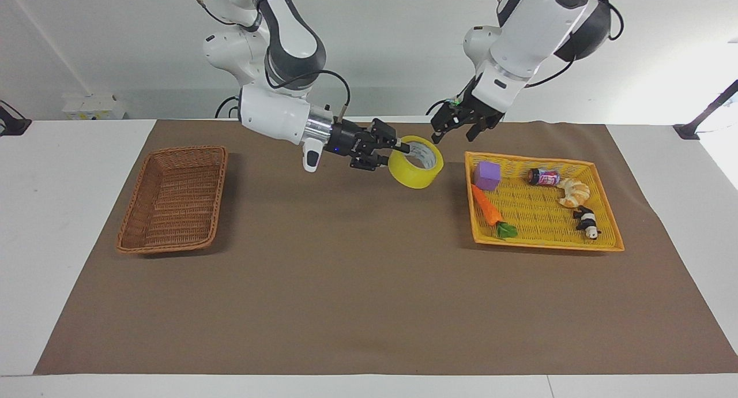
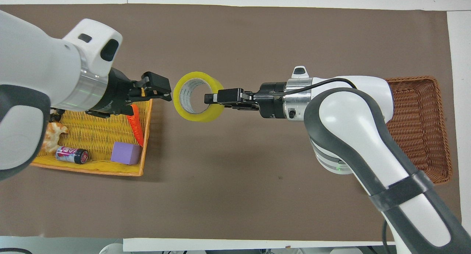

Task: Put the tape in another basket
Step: 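Lower the tape into the brown basket with the right gripper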

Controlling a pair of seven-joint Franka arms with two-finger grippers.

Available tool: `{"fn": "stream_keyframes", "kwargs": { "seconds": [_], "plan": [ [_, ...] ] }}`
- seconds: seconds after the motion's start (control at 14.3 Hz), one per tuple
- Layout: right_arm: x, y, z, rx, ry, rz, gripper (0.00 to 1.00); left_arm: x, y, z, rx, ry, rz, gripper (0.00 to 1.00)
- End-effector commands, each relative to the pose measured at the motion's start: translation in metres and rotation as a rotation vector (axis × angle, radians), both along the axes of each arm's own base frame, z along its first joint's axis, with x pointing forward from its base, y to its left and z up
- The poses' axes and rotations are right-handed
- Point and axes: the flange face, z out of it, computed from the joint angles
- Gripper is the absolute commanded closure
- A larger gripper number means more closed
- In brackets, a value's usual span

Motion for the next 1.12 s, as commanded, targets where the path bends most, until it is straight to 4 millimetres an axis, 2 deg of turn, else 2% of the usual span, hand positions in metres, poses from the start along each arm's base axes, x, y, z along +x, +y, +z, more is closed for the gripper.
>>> {"fn": "stream_keyframes", "kwargs": {
  "seconds": [0.0, 0.07, 0.21, 0.35, 0.42, 0.56, 0.77, 0.91, 1.05],
  "plan": [
    [0.011, -0.053, -0.002, -0.029, -0.01, 0.015, 1.0, 0.018, 0.052, -0.002, 0.065, 0.006, -0.003, 0.01],
    [0.016, -0.08, -0.007, -0.04, 0.005, 0.012, 1.0, 0.025, 0.078, -0.003, 0.07, 0.017, -0.019, 0.01],
    [0.024, -0.151, -0.008, -0.047, 0.028, 0.016, 1.0, 0.039, 0.132, -0.007, 0.07, 0.011, -0.023, 0.01],
    [0.022, -0.219, -0.011, -0.064, 0.03, 0.036, 1.0, 0.046, 0.177, -0.013, 0.079, 0.003, -0.062, 0.01],
    [0.018, -0.26, -0.013, -0.088, 0.022, 0.045, 1.0, 0.047, 0.198, -0.018, 0.121, 0.005, -0.094, 0.01],
    [0.002, -0.336, -0.012, -0.1, 0.058, 0.025, 1.0, 0.043, 0.221, -0.021, 0.174, 0.009, -0.197, 0.01],
    [-0.027, -0.441, -0.016, -0.217, 0.068, 0.024, 1.0, 0.042, 0.255, -0.024, 0.176, 0.01, -0.237, 0.01],
    [-0.042, -0.501, -0.043, -0.217, 0.064, 0.033, 1.0, 0.041, 0.267, -0.024, 0.175, 0.002, -0.251, 0.01],
    [-0.053, -0.529, -0.068, -0.292, 0.03, 0.118, 1.0, 0.043, 0.268, -0.022, 0.176, -0.005, -0.243, 0.0]
  ]
}}
